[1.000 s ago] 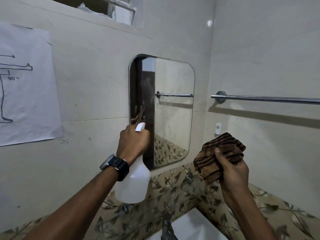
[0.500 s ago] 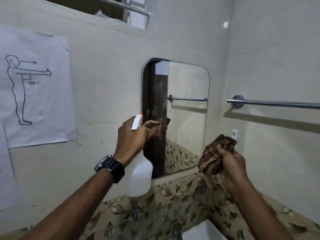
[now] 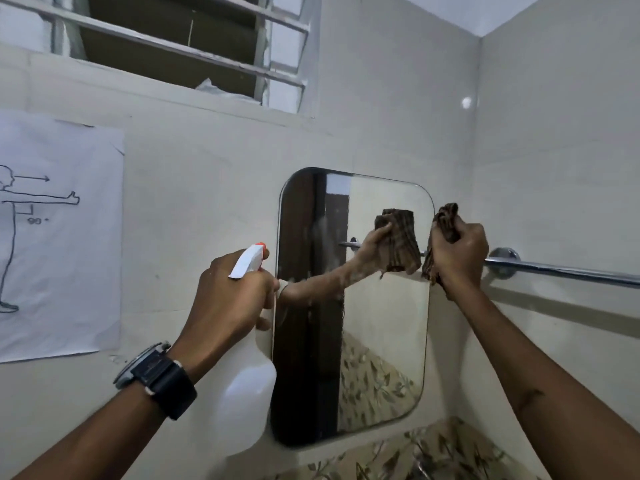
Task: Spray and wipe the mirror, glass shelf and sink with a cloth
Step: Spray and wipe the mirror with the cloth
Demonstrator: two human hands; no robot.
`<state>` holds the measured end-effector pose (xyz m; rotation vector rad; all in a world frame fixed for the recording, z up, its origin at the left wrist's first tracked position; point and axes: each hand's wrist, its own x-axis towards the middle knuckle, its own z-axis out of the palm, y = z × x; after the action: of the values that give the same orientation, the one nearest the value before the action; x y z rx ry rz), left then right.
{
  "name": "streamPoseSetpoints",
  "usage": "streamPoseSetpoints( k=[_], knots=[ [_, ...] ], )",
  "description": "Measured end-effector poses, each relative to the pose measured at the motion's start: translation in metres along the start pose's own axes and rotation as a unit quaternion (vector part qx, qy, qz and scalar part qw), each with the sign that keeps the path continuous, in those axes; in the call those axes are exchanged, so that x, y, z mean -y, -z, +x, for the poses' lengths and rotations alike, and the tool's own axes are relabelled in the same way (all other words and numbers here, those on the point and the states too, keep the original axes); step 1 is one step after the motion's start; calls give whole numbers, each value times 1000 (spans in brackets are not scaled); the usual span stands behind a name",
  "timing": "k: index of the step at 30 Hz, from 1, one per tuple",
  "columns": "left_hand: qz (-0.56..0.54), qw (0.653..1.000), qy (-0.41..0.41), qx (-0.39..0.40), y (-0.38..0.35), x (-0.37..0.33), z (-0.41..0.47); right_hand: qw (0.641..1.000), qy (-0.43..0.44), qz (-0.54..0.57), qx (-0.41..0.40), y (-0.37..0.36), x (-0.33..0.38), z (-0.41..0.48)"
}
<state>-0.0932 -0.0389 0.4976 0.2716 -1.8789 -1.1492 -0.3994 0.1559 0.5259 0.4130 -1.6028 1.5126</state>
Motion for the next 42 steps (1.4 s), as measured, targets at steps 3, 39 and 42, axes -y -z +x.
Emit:
streamPoseSetpoints(
  k=[3, 39, 42],
  knots=[
    [11, 1000, 21, 7, 8, 0, -3, 999, 51, 1, 5, -15, -1, 13],
    [0, 999, 21, -28, -17, 23, 21, 969, 222, 53, 91, -115, 49, -85],
    [-8, 999, 28, -26, -20, 20, 21, 989, 127, 57, 44, -119, 77, -67]
  ],
)
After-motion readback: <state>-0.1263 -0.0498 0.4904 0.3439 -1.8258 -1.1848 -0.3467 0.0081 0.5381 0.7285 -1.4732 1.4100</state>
